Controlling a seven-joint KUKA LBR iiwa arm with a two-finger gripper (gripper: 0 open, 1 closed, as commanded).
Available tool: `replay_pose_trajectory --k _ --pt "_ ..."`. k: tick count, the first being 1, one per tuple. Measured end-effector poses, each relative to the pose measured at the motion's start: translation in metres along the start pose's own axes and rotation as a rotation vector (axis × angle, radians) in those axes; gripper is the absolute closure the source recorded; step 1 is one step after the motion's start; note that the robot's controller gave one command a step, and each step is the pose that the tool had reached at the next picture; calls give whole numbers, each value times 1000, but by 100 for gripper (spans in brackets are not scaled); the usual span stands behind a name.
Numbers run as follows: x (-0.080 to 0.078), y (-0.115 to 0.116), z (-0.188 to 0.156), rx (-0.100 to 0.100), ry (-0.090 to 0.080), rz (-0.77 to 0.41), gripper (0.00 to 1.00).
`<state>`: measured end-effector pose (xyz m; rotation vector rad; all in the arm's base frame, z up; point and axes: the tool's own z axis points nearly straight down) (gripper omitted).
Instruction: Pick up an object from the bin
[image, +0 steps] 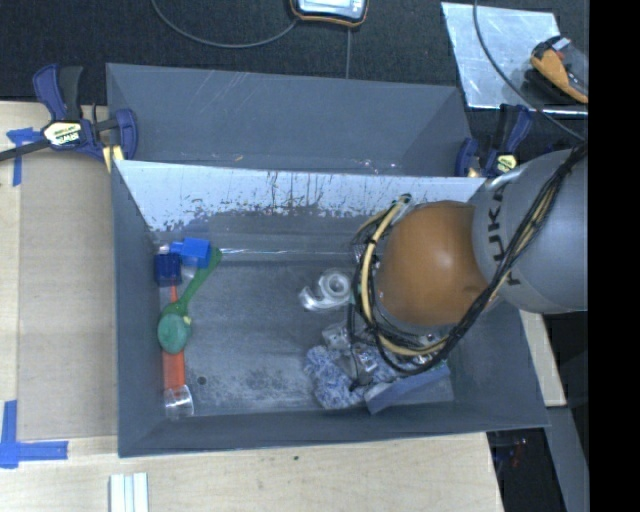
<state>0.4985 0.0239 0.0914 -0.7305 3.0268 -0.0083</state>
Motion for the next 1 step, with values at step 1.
replay_pose_trajectory --k 1 --pt "-1 0 -15 1 -2 1 100"
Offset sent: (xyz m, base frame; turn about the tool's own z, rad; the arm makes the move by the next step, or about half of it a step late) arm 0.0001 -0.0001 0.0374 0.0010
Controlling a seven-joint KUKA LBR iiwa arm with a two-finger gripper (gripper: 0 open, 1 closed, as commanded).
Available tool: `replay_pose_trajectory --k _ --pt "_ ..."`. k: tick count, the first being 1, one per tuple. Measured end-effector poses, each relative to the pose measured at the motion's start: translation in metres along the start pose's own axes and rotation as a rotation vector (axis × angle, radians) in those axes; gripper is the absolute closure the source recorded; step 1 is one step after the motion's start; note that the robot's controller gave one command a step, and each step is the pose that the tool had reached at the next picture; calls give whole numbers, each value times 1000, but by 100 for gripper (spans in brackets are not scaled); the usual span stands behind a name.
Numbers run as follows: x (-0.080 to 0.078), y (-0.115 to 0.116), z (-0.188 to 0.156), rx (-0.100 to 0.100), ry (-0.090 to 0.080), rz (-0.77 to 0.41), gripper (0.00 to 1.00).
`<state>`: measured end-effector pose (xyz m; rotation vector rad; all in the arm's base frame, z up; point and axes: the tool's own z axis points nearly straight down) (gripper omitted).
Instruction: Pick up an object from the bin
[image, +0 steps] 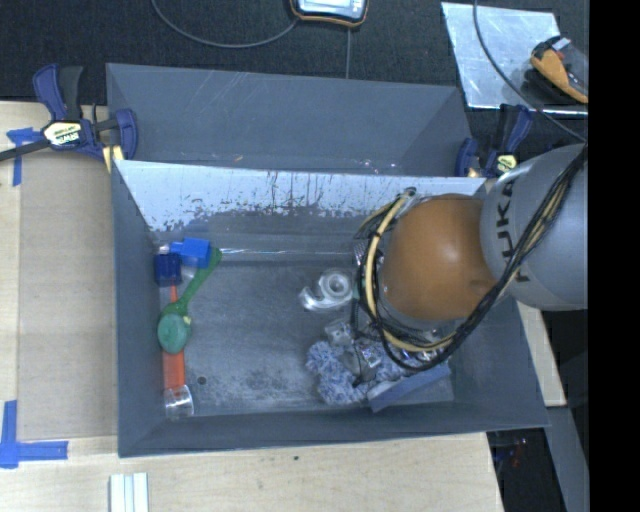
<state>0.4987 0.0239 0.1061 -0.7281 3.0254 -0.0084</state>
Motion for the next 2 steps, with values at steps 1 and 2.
replay_pose_trajectory --k 1,2 --pt "-1 0 -14 0 -2 1 100" --pt "-1 0 -44 0 0 3 100"
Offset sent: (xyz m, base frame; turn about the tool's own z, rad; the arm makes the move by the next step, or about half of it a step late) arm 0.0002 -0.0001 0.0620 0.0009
